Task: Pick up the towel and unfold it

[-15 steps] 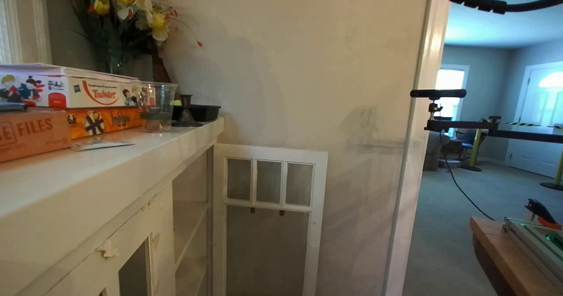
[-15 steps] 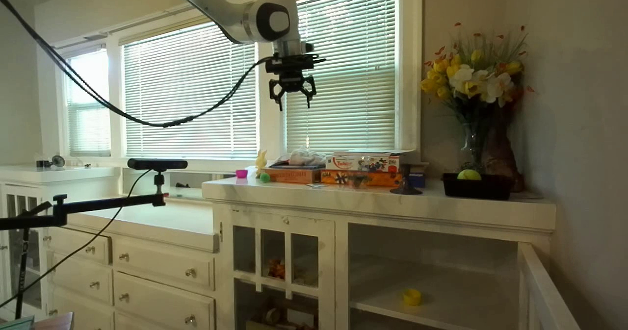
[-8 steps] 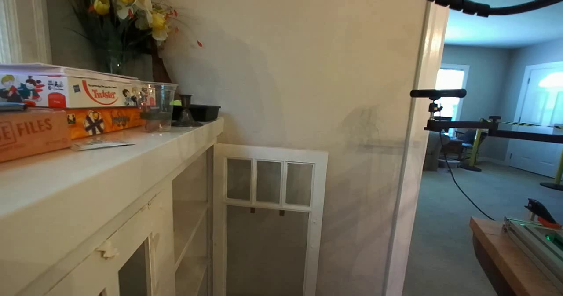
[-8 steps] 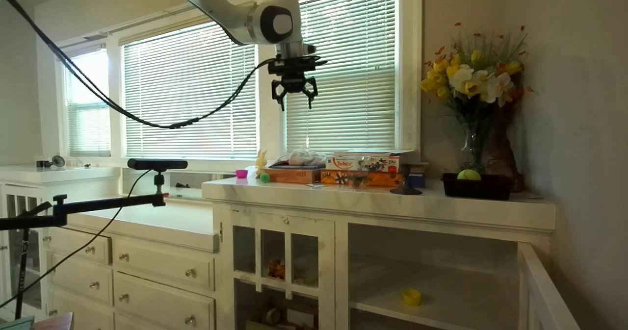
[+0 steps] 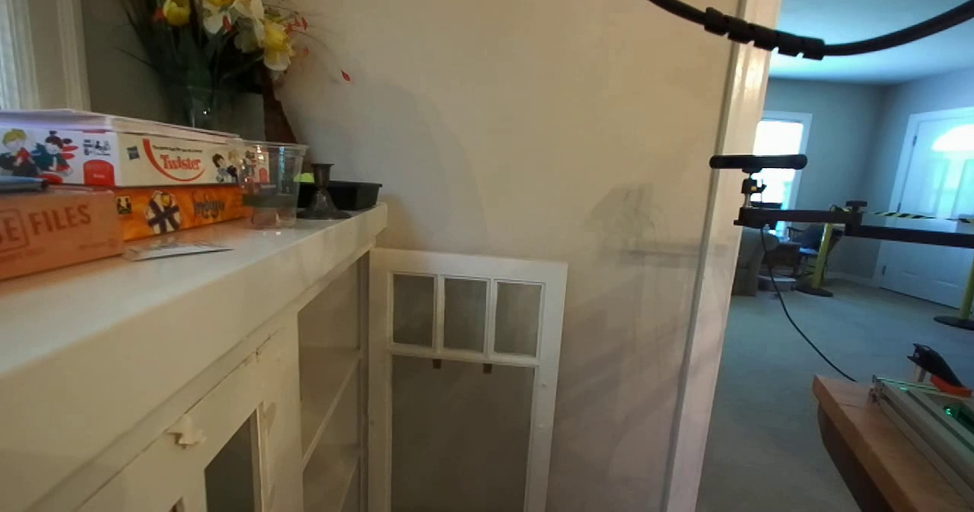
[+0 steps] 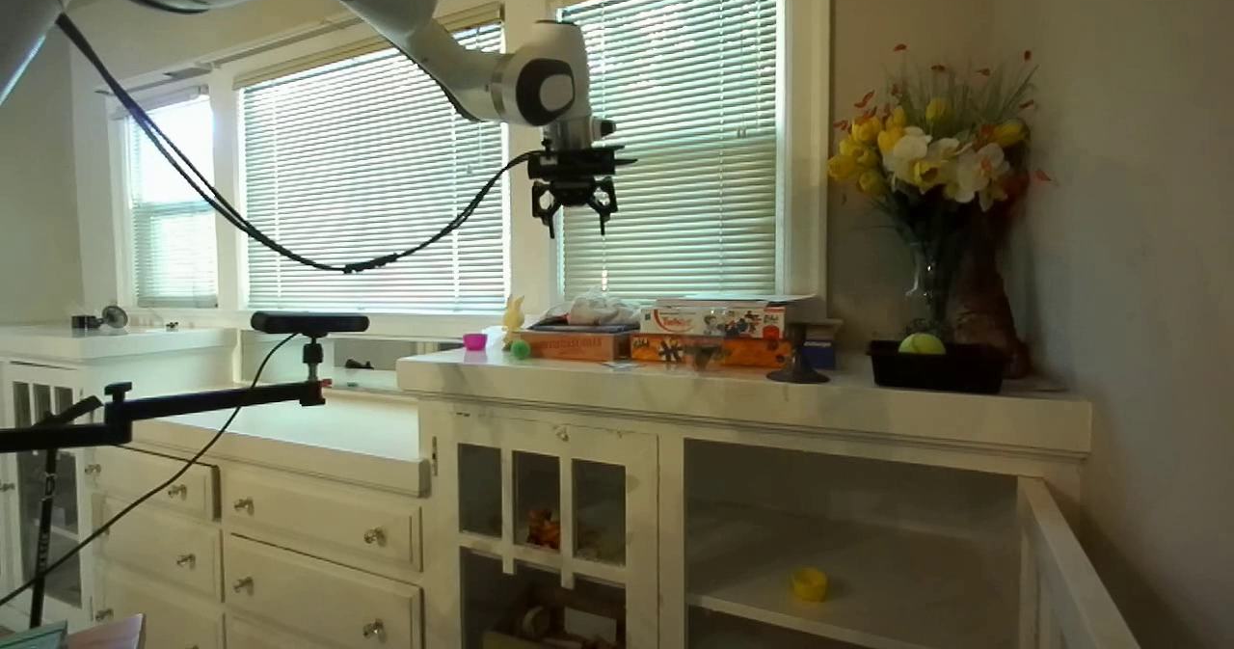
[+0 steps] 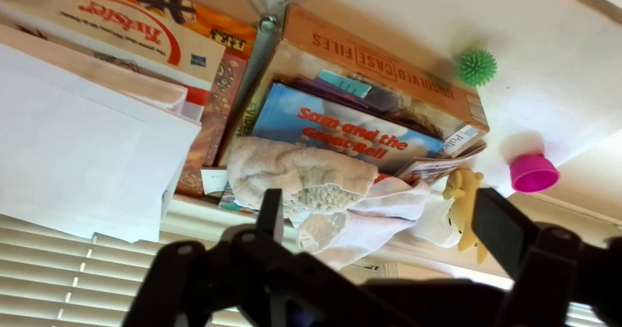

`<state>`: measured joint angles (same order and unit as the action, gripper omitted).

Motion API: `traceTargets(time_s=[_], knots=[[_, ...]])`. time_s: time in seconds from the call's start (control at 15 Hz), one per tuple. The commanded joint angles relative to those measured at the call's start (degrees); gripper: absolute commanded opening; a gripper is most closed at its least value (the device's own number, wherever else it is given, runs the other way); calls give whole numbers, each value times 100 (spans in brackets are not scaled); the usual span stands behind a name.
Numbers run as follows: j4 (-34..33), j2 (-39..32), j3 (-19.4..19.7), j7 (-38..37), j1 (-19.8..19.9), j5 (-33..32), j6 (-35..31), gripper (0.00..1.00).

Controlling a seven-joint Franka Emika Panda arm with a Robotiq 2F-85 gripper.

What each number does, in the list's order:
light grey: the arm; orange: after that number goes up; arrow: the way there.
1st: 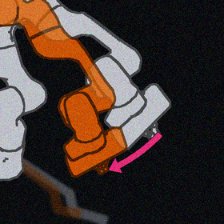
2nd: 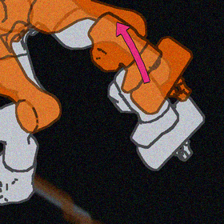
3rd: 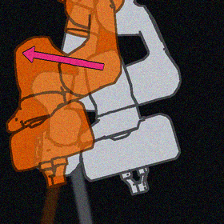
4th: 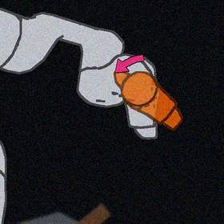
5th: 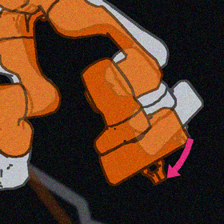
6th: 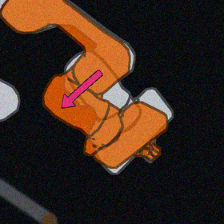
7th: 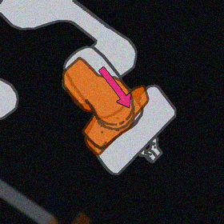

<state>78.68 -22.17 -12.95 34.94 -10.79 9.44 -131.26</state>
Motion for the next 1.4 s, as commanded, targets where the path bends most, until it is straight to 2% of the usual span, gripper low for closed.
traceTargets(time_s=[0.0, 0.13, 0.47, 0.6, 0.87, 1.33], knots=[[-1192, -944, -183, -34, -224, -318, -105, 100], [-1774, -1394, -155, -174, -449, -577, -144, 100], [-3004, -2396, -170, 7, -780, -878, -156, 100], [-3537, -2774, -67, 60, -929, -889, -110, 100], [-4483, -3530, -121, 435, -1018, -839, -75, 100], [-5228, -4249, -290, 1489, -1072, -781, -77, 100]])
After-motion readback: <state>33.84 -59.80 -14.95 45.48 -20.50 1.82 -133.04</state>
